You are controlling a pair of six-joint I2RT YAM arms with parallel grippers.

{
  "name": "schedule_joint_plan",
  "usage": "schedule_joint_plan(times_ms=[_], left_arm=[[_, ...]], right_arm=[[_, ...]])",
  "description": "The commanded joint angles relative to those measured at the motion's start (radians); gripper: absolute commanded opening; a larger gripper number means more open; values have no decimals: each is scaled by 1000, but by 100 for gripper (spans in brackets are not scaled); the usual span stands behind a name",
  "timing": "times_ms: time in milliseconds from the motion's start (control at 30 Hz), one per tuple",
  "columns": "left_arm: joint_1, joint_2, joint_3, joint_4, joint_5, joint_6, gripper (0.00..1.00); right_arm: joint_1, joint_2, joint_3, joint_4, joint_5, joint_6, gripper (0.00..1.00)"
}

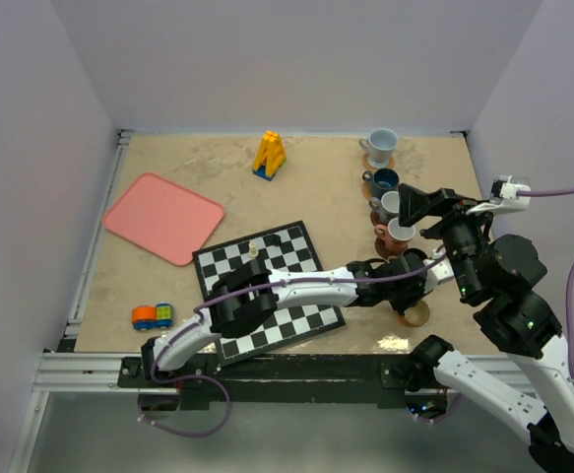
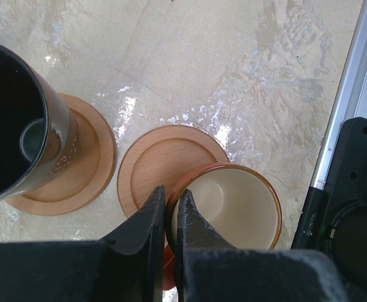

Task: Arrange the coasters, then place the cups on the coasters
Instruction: Place the cup on the coaster.

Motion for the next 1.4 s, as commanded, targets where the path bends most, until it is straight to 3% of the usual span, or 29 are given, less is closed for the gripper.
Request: schedule_joint_plan(times_ms=[0,1367], left_arm=[[-5,11,65,46,19,47,0],[27,32,128,-4,-44,65,0]], right_arm=[[-1,-3,5,24,5,6,93],[-1,8,-18,38,-7,3,94]])
